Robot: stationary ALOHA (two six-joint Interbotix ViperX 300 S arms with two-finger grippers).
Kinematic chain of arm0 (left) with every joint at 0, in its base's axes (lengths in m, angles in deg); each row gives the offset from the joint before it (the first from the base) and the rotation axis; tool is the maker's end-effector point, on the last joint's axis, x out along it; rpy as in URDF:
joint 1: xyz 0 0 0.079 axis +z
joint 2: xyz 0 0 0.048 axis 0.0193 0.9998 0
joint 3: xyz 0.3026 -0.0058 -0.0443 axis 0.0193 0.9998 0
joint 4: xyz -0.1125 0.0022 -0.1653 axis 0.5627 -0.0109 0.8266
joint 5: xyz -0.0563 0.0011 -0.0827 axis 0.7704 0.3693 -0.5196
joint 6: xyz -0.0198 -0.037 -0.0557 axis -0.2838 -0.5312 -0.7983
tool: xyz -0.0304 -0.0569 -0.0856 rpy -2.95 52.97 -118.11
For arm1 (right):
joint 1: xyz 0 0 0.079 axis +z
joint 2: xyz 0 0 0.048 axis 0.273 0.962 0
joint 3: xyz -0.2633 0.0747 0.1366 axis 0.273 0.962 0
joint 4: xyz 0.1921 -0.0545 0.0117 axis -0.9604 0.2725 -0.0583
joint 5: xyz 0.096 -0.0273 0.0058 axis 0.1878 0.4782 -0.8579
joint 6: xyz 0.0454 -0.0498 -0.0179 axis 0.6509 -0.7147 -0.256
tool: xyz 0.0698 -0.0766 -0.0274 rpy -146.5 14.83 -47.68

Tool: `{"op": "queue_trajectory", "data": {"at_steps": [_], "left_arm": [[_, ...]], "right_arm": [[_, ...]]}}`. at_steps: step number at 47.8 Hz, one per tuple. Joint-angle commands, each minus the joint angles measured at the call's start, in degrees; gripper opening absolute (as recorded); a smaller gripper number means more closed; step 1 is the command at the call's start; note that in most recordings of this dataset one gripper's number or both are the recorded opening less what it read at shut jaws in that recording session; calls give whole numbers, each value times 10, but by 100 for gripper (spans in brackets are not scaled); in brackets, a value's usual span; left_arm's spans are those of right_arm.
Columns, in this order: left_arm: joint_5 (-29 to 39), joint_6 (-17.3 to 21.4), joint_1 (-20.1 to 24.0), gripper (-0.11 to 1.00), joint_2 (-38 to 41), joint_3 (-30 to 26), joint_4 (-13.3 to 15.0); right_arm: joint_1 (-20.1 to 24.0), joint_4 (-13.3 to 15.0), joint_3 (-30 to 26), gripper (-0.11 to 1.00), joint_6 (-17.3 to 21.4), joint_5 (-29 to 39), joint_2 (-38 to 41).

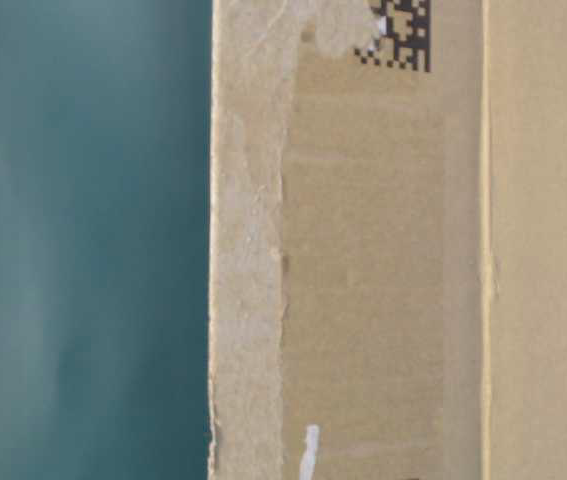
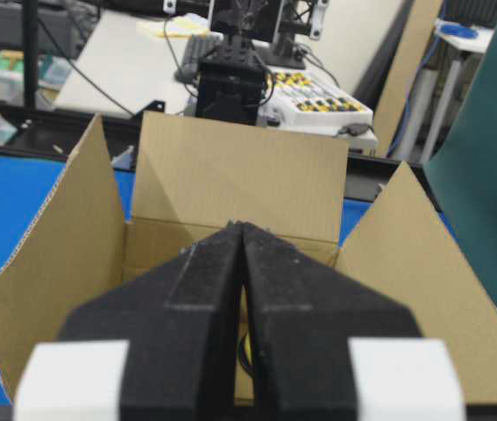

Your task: Close the cardboard box.

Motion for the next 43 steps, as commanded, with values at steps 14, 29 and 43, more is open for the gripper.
{"op": "queue_trajectory", "data": {"at_steps": [14, 29, 43], "left_arm": [[228, 4, -13, 0, -98, -12, 18], [306, 5, -11, 0, -105, 35, 15], [301, -4, -11, 0, -41, 60, 18]], "right_arm": [[0, -11, -31, 0, 4, 156, -38], [-1, -17, 4, 0, 4, 214, -21], [-1, -20, 42, 0, 4, 171, 62]]}}
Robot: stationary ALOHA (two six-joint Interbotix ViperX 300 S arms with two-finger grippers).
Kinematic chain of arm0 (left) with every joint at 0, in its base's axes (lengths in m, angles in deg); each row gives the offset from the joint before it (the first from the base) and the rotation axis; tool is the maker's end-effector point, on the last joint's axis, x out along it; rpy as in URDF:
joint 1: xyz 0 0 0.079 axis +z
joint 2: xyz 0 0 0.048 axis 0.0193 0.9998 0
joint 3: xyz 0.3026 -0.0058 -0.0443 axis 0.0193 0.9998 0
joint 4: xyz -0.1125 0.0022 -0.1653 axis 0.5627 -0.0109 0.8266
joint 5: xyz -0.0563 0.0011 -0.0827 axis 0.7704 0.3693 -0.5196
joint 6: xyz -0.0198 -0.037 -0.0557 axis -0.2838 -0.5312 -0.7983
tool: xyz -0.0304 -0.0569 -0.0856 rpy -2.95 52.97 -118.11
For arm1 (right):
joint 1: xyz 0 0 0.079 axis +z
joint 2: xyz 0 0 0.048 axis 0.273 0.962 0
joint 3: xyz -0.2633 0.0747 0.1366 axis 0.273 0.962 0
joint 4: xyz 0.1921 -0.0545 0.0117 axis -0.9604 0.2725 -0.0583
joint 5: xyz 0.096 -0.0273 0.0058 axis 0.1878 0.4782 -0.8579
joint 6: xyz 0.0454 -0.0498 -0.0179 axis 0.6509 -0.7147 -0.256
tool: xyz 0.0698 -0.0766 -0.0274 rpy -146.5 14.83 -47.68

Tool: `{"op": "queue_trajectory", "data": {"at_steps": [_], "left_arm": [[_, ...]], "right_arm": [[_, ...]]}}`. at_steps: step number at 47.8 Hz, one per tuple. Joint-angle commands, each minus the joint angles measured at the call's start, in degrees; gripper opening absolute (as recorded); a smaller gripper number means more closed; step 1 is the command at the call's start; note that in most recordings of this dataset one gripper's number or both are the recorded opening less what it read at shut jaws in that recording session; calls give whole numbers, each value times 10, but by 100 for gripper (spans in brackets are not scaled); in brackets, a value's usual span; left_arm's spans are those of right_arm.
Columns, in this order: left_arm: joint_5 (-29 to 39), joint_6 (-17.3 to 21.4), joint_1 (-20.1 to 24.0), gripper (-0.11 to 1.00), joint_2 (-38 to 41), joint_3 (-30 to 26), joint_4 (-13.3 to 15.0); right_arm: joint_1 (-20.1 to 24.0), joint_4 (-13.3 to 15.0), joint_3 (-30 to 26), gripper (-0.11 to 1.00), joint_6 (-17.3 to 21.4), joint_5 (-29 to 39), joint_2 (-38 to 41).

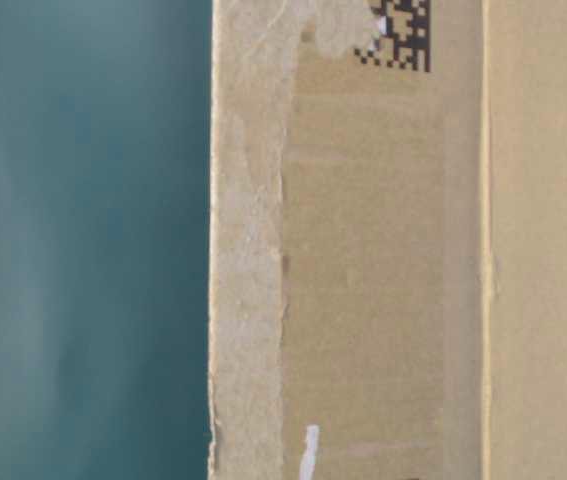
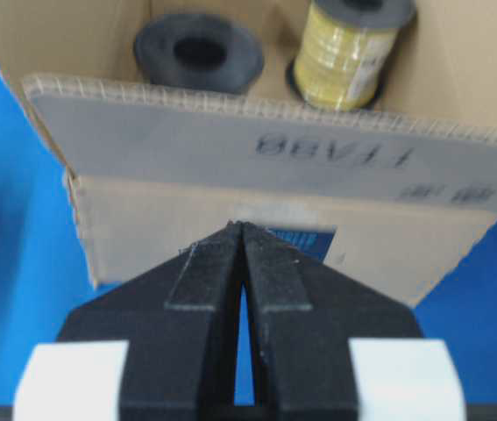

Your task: Close the cardboard box.

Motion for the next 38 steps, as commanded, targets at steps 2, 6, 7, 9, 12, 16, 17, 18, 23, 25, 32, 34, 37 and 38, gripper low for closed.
{"op": "queue_trajectory", "data": {"at_steps": [2, 6, 7, 9, 12, 16, 17, 18, 23, 25, 32, 34, 37, 38], "left_arm": [[-12, -2, 2, 0, 27, -2, 1], [-25, -1, 2, 0, 37, 0, 1], [-26, -2, 2, 0, 39, 0, 1], [-33, -2, 2, 0, 43, 0, 1], [-45, -2, 2, 0, 48, 2, 2], [-76, -2, 2, 0, 63, 4, 2], [-89, -3, 2, 0, 69, 4, 3], [-103, -3, 2, 0, 75, 5, 2], [-189, -1, 2, 0, 119, 7, 3], [-222, 2, 2, 0, 140, 7, 2], [-317, 7, 3, 0, 214, -12, 3], [-327, 7, 4, 0, 230, -22, 2], [-331, 7, 3, 0, 254, -40, 3], [-331, 7, 4, 0, 262, -47, 3]], "right_arm": [[-1, -5, 4, 0, 1, -28, 33], [-1, -14, 8, 0, 1, -49, 54], [-1, -15, 8, 0, 1, -53, 58], [-1, -16, 7, 0, 1, -57, 62], [-1, -16, 7, 0, 1, -65, 62], [-1, -16, 3, 0, 1, -77, 63], [-3, -16, 3, 0, 1, -83, 64], [-4, -16, 2, 0, 1, -90, 64], [-11, -16, -2, 0, 0, -127, 84], [-17, -16, -7, 0, -1, -144, 98], [-24, -14, -39, 0, -5, -182, 146], [-24, -14, -50, 0, -6, -189, 159], [-23, -14, -69, 0, -5, -196, 179], [-23, -14, -75, 0, -5, -198, 185]]}}
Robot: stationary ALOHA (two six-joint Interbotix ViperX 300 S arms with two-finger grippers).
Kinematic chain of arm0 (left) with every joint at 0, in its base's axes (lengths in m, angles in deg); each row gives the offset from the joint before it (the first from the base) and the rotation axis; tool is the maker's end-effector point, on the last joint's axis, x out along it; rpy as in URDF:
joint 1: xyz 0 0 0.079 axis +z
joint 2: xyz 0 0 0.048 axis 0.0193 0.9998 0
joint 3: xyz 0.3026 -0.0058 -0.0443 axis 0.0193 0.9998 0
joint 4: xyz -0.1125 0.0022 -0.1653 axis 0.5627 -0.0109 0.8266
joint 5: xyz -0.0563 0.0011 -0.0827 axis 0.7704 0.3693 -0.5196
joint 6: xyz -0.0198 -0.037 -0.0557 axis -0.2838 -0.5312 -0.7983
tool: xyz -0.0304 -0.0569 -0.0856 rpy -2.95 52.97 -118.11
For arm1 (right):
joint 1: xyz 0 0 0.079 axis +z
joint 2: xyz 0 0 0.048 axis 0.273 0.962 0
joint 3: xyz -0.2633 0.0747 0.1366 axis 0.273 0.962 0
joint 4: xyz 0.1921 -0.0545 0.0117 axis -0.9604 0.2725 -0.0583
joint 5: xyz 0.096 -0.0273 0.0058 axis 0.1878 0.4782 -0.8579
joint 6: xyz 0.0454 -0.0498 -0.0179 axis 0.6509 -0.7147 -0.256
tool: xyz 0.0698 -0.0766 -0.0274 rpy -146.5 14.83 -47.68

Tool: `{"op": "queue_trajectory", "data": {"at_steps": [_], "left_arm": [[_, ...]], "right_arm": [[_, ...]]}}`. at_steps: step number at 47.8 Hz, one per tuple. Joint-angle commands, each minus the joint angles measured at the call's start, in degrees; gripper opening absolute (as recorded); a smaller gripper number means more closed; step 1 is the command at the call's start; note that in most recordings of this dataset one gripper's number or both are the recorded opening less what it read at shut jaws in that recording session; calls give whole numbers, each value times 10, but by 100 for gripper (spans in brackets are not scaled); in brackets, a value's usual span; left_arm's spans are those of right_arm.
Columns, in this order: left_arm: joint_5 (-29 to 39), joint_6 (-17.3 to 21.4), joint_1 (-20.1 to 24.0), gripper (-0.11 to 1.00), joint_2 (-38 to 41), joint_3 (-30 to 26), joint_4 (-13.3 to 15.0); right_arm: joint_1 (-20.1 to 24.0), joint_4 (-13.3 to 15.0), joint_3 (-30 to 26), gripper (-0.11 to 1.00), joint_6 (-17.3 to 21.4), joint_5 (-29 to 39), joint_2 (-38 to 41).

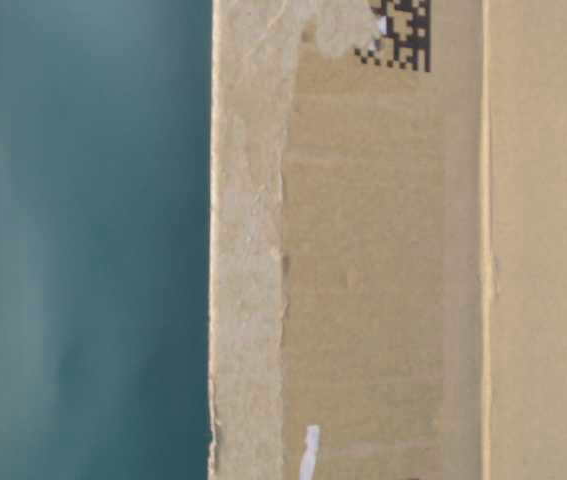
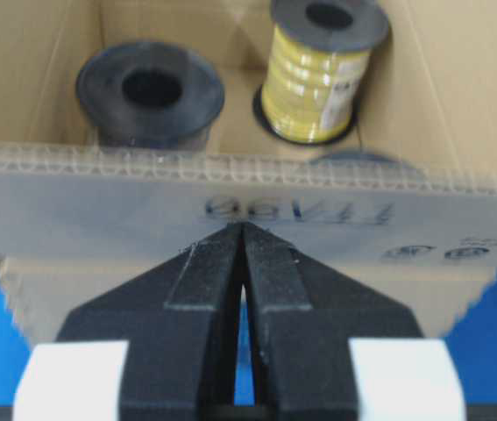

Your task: Close the cardboard box.

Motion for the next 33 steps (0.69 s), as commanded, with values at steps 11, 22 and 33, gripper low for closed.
{"op": "queue_trajectory", "data": {"at_steps": [11, 22, 33], "left_arm": [[-16, -1, 16, 0, 104, -96, 0], [-15, -6, 40, 0, 167, -144, 1], [-16, -5, 47, 0, 208, -166, 0]], "right_arm": [[-2, 0, -81, 0, -1, -59, 87], [-5, -1, -122, 0, -2, -83, 161], [-18, -11, -142, 0, 1, -100, 231]]}}
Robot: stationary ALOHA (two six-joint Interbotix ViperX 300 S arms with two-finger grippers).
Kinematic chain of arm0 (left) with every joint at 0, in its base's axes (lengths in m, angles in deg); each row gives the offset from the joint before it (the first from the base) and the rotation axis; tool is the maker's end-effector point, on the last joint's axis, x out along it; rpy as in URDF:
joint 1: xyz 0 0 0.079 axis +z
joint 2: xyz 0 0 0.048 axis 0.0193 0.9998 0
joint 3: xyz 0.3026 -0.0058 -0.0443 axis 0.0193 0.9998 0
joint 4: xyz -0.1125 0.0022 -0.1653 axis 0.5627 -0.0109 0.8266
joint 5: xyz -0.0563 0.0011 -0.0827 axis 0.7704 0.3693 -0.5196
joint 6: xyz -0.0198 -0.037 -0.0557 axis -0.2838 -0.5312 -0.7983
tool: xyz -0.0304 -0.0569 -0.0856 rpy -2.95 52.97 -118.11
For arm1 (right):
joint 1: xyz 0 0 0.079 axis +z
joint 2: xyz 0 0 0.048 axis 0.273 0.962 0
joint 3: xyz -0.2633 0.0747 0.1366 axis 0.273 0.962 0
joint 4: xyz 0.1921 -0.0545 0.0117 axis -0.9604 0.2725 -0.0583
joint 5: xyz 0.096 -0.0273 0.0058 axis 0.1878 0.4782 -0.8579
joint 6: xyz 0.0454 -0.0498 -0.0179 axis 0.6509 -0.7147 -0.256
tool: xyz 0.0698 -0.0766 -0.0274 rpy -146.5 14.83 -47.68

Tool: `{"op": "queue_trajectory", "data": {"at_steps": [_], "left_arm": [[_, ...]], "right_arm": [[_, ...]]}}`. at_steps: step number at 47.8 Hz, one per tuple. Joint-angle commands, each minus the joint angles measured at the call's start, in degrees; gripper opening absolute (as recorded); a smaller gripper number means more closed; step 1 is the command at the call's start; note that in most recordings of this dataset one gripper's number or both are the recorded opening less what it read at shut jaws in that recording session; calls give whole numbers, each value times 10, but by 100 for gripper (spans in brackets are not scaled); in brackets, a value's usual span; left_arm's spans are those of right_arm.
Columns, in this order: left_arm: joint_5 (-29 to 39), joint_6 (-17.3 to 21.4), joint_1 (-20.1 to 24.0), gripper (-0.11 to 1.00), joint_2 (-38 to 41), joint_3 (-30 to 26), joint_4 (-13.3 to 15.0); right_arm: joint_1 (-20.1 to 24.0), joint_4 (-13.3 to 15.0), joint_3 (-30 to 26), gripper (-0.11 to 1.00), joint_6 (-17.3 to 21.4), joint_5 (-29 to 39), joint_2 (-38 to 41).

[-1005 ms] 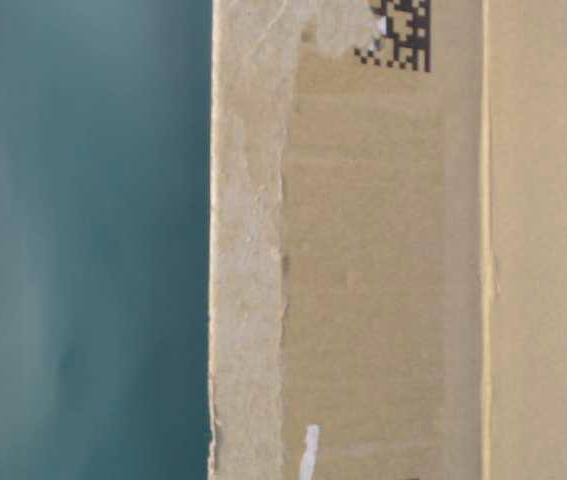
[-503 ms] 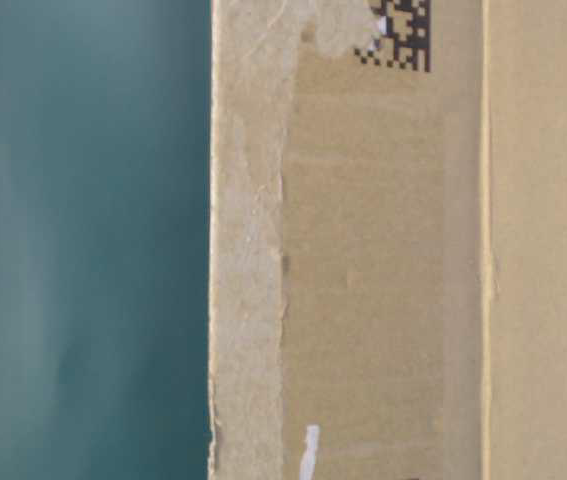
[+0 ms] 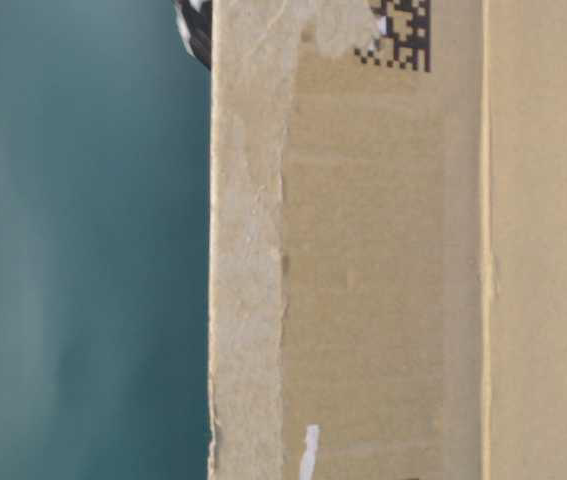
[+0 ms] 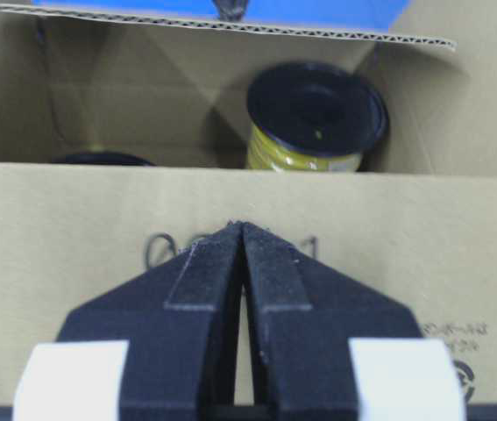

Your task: Close the cardboard box.

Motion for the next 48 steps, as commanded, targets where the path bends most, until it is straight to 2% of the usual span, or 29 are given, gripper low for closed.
{"op": "queue_trajectory", "data": {"at_steps": [1, 11, 21, 30, 48], "left_arm": [[-6, 2, 5, 0, 11, -16, 1], [-7, 1, 6, 0, 61, -26, 1], [-17, 1, 6, 0, 84, -34, 1], [-38, 3, 11, 0, 98, -52, 1], [-48, 25, 65, 0, 165, -149, 1]], "right_arm": [[-5, -7, -18, 0, 2, -17, 20], [-10, -22, -21, 0, 2, -25, 65], [-10, -36, -15, 0, 3, -30, 72], [-10, -37, -17, 0, 3, -39, 72], [-10, -37, -16, 0, 4, -47, 72]]}}
